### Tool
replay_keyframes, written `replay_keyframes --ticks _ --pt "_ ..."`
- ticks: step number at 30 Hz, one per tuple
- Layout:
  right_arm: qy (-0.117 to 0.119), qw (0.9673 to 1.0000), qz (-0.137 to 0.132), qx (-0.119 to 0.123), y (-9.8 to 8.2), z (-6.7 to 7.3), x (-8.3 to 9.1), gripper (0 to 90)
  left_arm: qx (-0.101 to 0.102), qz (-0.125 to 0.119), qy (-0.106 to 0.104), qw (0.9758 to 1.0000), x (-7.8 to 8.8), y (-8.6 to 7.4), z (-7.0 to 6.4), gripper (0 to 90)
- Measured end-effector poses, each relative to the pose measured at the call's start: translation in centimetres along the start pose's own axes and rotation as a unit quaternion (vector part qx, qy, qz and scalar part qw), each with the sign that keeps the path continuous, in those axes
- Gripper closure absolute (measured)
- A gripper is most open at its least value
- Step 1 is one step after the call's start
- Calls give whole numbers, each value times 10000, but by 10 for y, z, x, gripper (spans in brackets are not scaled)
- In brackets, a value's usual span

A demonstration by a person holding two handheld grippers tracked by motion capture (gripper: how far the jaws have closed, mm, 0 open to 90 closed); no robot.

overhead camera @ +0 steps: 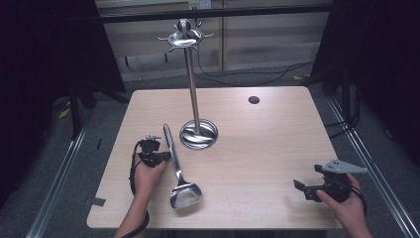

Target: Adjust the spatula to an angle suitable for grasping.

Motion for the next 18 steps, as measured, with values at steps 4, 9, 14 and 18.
replay_keyframes --ticks 4,9,14,18 --pt "-31 10000 5 -20 -2 0 2 13 16 -57 -11 10000 -3 2 -1 877" --pt "-77 10000 -9 -56 -3 -1 4 14 26 -41 -89 9999 -6 4 -6 873" --pt "-84 9999 -2 -56 -3 -1 5 14 54 -67 9 10000 -6 6 -8 824" --pt "-99 9999 -37 -90 -3 -2 6 14 259 -163 99 9995 3 9 -6 704"
Point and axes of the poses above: each handheld gripper's, and its own axes: x roughly backward along the jaws, y roughly out of its top, z roughly to its left, the point moved 3 cm from there along -x, roughly forward along the jaws, and after that the axes turned 8 degrees about x, right-handed, at the moved point
